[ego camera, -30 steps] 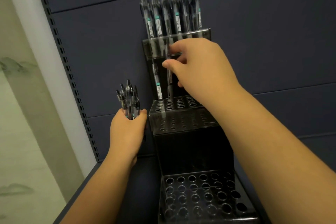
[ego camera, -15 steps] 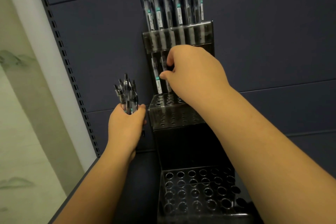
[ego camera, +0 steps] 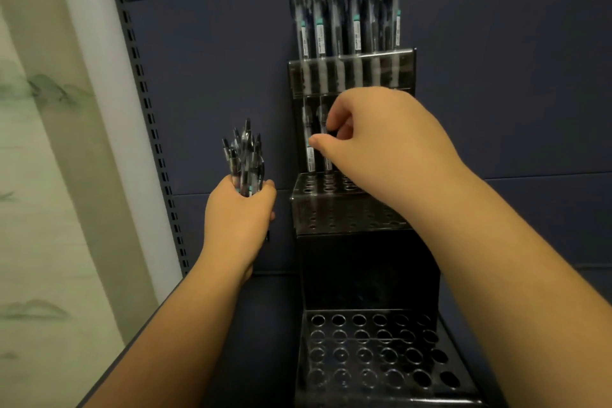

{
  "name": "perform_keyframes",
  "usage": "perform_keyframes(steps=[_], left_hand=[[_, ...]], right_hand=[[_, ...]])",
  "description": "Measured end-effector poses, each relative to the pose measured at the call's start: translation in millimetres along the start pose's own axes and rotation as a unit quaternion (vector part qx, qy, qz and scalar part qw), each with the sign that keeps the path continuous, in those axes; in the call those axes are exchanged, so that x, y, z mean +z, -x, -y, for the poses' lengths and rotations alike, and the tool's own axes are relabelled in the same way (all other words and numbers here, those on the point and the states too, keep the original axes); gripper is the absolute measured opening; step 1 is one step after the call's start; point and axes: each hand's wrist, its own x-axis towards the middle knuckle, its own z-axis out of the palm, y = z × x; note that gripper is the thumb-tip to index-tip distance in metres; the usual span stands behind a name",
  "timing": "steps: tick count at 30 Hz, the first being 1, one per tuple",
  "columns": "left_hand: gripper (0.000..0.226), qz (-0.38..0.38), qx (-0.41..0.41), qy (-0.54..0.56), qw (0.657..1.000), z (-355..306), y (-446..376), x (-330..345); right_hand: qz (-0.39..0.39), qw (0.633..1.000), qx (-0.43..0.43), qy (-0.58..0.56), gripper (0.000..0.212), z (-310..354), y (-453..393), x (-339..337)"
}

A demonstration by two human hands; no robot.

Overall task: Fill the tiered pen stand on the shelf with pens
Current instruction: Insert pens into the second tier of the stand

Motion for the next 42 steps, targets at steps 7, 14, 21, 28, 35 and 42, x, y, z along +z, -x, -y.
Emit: perform_keyframes(steps=[7, 14, 21, 28, 35, 42], left_hand=[[0.008, -0.004, 0.090, -0.072, 0.993, -21, 9, -8], [0.006, 0.001, 0.123, -0.094, 0.988, -29, 17, -10], [0.007, 0.000, 0.141, -0.113, 0.984, -29, 13, -11], [0.017, -0.007, 0.084, -0.111, 0.990, -7, 4, -3], [0.015, -0.009, 0.058, -0.111, 0.992, -1, 0, 0], [0.017, 0.002, 0.062, -0.108, 0.992, 4, 0, 1]], right_hand=[[0.021, 0.993, -0.113, -0.033, 0.034, 26, 6, 19], [-0.009, 0.973, -0.086, -0.216, 0.013, 30, 7, 24], [-0.011, 0.946, -0.064, -0.317, 0.008, 36, 9, 26], [-0.133, 0.912, -0.013, -0.389, 0.003, 14, 2, -14], [-0.180, 0.920, 0.028, -0.347, 0.009, -23, -9, -30], [-0.127, 0.958, 0.037, -0.254, 0.034, -27, -12, -16]])
